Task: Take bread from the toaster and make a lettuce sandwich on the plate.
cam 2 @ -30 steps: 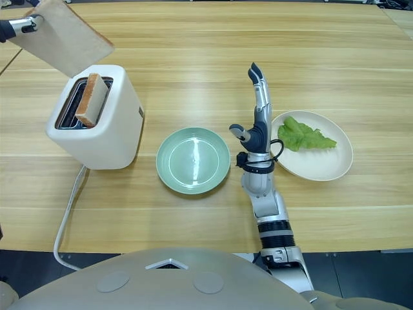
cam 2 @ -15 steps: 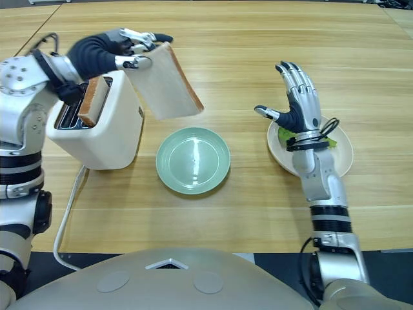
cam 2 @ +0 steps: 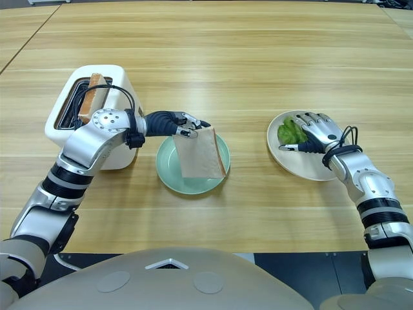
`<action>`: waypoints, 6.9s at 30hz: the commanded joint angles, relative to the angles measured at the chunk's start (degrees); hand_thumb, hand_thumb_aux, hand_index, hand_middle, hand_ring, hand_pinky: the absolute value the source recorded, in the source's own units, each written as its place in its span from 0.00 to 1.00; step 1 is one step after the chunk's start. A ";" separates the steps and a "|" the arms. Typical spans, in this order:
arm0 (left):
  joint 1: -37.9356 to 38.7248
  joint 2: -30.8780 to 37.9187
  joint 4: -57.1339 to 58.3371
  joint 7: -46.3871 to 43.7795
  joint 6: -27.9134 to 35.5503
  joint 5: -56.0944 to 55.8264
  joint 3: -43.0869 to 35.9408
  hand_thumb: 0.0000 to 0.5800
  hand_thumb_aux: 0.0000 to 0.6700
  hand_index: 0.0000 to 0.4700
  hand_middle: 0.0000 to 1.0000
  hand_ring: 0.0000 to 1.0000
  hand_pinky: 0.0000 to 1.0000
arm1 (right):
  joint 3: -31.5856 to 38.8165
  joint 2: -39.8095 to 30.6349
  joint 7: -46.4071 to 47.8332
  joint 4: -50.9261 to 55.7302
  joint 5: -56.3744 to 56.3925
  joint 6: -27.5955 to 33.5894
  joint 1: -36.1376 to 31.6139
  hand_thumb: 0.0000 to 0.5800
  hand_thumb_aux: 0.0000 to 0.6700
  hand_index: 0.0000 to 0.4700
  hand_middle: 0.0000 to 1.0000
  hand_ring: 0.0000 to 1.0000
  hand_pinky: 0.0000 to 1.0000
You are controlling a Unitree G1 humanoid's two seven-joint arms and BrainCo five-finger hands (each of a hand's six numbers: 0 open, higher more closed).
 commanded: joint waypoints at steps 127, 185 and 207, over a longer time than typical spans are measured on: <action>2.74 25.84 -3.82 2.91 -31.24 52.04 16.91 1.00 1.00 1.00 0.00 0.00 0.00 | 2.20 21.91 2.50 -39.09 8.56 -3.09 7.12 0.00 0.00 0.00 0.00 0.00 0.00; -0.26 26.41 -2.48 -0.69 -34.77 46.07 16.95 1.00 1.00 1.00 0.00 0.00 0.00 | 3.07 23.81 2.04 -37.85 7.43 -2.70 7.13 0.00 0.00 0.00 0.00 0.00 0.00; -8.49 29.70 -0.70 -6.44 -35.20 36.51 20.66 1.00 1.00 1.00 0.00 0.00 0.00 | 2.89 26.54 1.78 -32.43 15.24 -3.32 5.20 0.00 0.00 0.00 0.00 0.00 0.00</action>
